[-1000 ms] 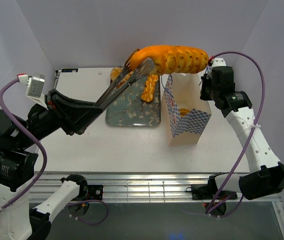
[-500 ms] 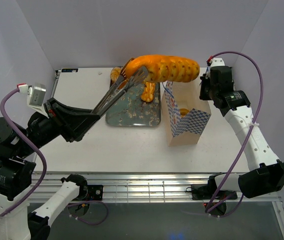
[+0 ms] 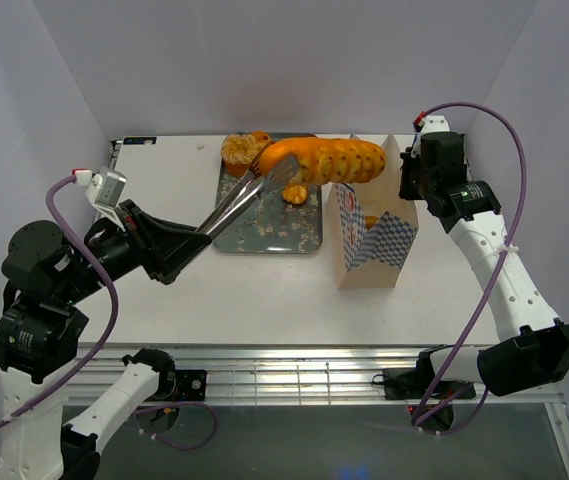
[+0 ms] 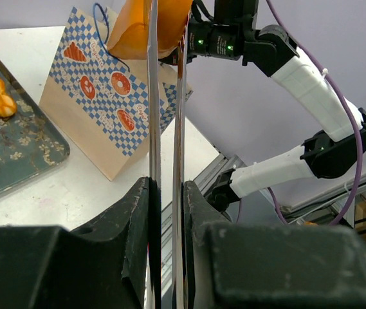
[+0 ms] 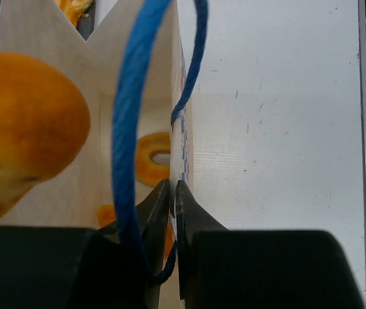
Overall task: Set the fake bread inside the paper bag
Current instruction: Place the fake bread in the paper bag.
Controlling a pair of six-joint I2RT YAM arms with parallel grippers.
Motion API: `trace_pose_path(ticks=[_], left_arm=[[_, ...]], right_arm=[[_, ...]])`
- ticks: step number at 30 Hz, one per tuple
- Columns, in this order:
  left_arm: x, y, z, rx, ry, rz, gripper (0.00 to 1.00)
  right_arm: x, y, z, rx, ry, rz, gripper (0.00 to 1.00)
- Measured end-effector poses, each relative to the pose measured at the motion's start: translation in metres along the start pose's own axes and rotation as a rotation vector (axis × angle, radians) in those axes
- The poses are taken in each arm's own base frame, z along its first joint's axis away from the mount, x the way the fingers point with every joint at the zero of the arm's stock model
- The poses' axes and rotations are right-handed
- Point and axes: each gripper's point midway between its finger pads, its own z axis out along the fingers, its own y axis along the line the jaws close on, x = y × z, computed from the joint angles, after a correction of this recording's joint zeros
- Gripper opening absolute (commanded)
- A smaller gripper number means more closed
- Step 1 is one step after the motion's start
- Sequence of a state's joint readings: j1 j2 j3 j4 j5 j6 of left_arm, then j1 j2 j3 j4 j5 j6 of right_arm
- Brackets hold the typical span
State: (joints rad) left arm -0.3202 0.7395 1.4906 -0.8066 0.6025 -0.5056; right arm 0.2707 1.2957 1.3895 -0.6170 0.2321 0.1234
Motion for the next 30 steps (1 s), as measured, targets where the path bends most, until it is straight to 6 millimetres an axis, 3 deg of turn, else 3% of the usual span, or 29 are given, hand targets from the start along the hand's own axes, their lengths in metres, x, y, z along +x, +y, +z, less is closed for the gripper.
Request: trace_pose_path(ticks=[12,17,25,30], left_arm=[[-0.011,-0.026,0.013,0.191,0.036,0.087,0.0],[-0.023,-0.033,0.03,0.281,0.073,0.115,0.0],[-0.017,0.007,0.077,0.247,0.184,0.066,0.0],[-0.011,0.019,0.087,0.238,0.235,0.085,0.0]], right_arm=[[-0.001,0.001,0.002,-0.007,-0.006,0.0,0.14],[-0.001,0.001,0.002,-0.007,-0.006,-0.002,0.14],[-0.001,0.001,0.002,-0.007,-0.006,-0.007,0.14],[0.0,0.003,0.003,-0.017,-0.001,-0.008,0.14]])
